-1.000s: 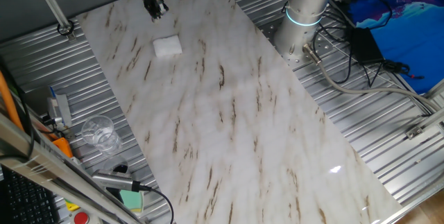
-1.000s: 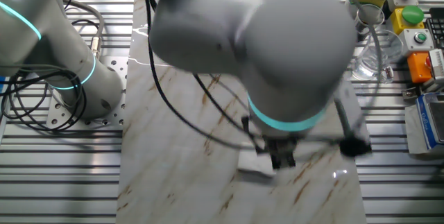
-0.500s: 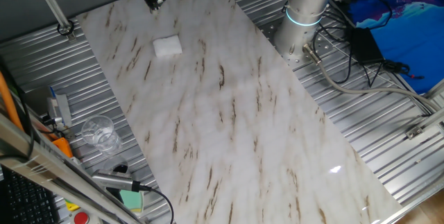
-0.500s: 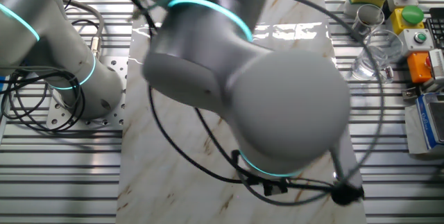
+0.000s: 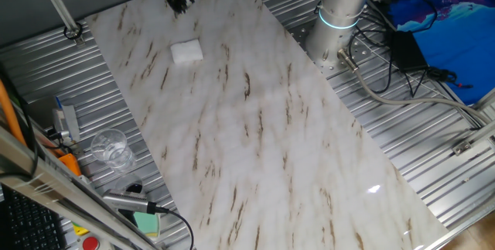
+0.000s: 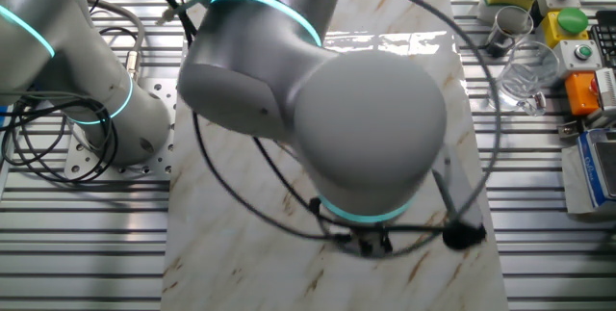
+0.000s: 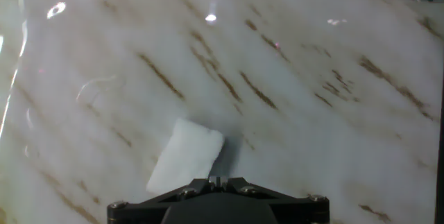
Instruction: Clean the tabletop with a sponge
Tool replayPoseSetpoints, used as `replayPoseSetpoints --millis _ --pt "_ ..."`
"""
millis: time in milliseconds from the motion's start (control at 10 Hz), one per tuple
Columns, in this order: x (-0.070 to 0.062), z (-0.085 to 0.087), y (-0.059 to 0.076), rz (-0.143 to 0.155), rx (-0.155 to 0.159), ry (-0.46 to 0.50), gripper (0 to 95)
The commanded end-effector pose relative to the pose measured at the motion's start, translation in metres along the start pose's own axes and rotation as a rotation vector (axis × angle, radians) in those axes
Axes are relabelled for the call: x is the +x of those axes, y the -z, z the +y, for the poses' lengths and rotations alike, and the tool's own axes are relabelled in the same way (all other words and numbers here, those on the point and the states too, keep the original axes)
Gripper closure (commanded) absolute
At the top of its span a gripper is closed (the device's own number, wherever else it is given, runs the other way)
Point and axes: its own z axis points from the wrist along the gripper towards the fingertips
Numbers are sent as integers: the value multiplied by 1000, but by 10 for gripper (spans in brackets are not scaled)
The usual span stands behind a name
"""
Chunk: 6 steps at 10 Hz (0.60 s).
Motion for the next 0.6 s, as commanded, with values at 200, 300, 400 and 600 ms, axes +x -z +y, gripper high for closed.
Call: replayPoseSetpoints --millis 200,300,400,600 --pt "2 7 -9 18 19 3 950" --pt "3 8 -12 19 21 5 950" --pt "5 9 -16 22 20 16 950" --pt "6 9 -15 21 20 40 950"
